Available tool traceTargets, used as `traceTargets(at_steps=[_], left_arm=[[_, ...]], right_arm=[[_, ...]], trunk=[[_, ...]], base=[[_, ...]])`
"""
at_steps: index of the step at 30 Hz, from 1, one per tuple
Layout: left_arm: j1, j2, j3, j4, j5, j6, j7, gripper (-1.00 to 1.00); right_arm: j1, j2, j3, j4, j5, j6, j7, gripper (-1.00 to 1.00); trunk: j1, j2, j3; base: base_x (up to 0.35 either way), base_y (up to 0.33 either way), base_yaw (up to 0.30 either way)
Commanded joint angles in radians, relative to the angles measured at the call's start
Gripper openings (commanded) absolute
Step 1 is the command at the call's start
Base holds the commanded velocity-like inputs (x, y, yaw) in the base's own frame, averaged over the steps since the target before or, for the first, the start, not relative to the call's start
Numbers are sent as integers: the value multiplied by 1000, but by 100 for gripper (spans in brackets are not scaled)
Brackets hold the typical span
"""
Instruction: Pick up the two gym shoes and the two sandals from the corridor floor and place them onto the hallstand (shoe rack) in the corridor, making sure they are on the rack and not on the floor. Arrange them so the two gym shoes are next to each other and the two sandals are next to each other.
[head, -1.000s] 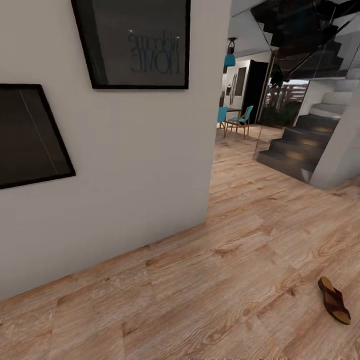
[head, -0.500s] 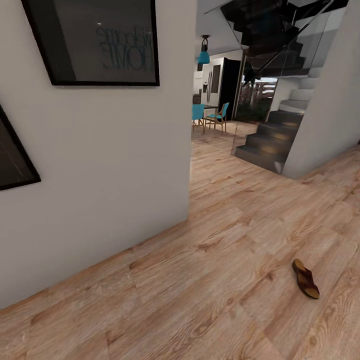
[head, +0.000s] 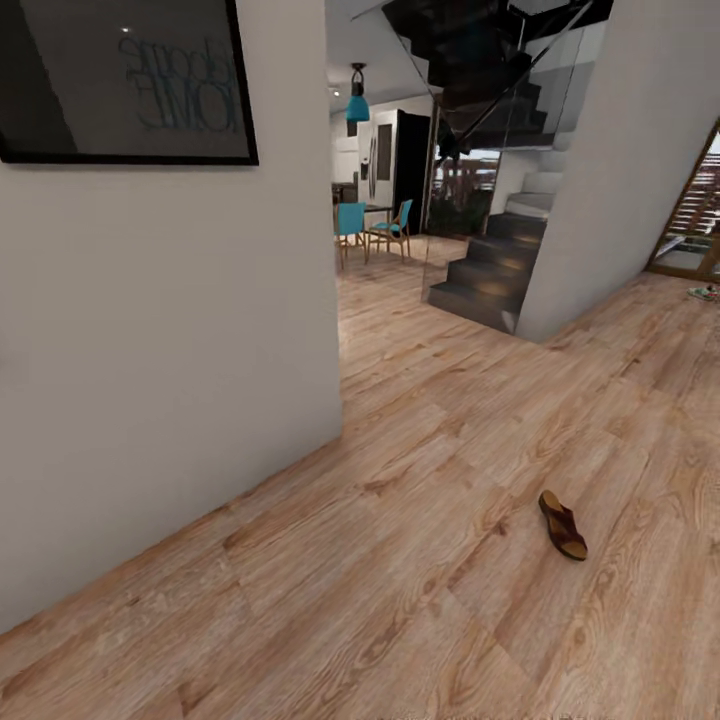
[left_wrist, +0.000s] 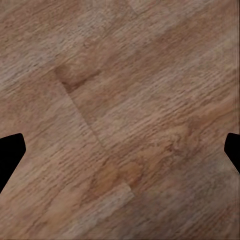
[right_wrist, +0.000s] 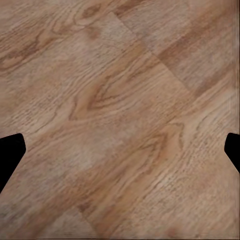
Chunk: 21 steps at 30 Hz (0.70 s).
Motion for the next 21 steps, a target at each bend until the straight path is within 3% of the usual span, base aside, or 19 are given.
traceTargets(at_steps=[1,21], left_arm=[[0,0,-1,0,7,-3,-1,100],[0,0,0,-1,10,-3,-1,100]], right_arm=[[-1,0,0,1,0,-3,0,100],[-1,0,0,1,0,-4,0,100]], trunk=[[0,0,-2],[0,0,-19]], base=[[0,0,-270],[0,0,-270]])
